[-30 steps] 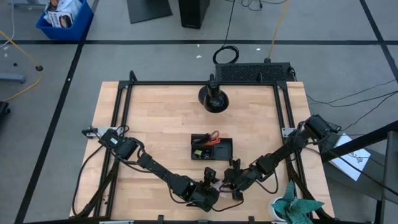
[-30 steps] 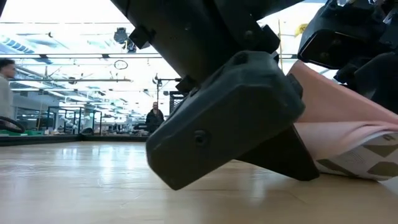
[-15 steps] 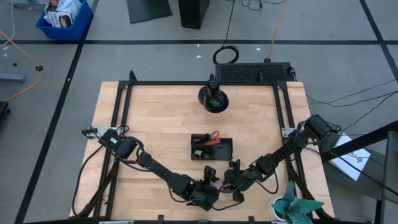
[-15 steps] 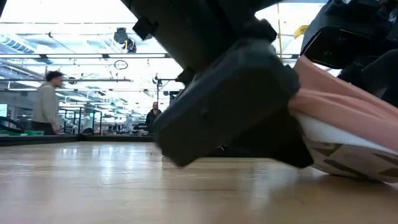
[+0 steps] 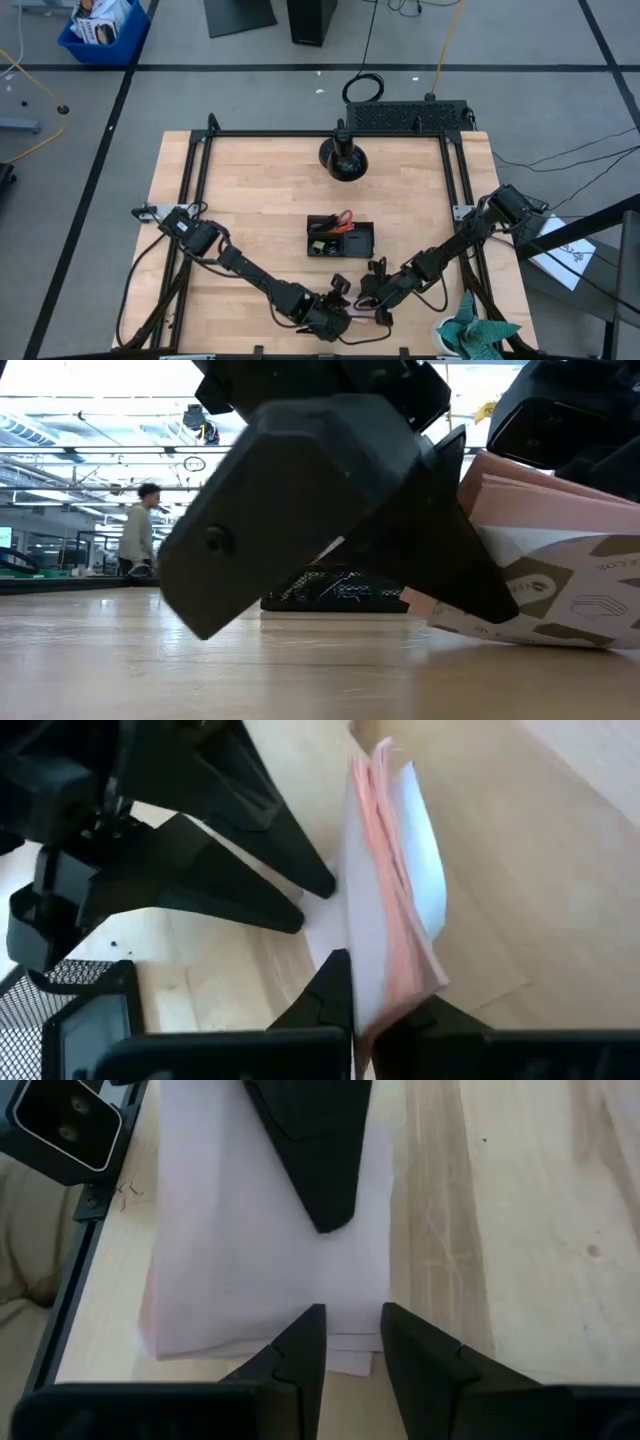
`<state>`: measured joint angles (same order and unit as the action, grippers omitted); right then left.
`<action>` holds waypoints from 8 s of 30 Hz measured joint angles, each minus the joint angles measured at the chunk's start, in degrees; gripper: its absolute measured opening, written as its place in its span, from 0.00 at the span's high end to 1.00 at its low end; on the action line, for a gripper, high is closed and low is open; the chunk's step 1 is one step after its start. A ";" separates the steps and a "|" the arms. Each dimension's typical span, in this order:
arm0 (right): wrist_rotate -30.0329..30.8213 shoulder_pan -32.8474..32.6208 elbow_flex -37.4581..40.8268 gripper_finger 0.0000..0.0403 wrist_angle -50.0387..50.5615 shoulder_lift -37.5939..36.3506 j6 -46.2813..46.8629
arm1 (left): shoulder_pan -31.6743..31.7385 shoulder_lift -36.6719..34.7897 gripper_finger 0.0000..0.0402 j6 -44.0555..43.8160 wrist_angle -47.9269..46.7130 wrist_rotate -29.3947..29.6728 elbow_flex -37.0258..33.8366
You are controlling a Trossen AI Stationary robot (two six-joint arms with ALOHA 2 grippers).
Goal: Pick and place office supplies into organizer
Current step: Put the pink sticky notes into the black desk organizer, then return to Home Position
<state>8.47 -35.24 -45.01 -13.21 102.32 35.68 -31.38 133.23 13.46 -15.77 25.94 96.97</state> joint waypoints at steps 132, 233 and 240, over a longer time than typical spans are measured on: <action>33.08 8.68 -31.96 1.00 68.97 5.64 -19.02 | -15.67 -13.29 0.95 -46.77 -38.16 17.63 -0.85; 32.02 -3.27 -37.51 0.97 57.39 -9.70 -16.42 | -17.49 -13.29 0.95 -47.06 -37.55 21.04 -0.81; 31.85 -10.50 -19.18 1.00 19.56 -17.50 -31.53 | -17.52 -13.29 0.95 -44.61 -37.20 24.75 -0.81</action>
<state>40.32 -45.74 -64.19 6.35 84.82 4.15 -48.89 119.94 -31.15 -52.97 50.69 96.16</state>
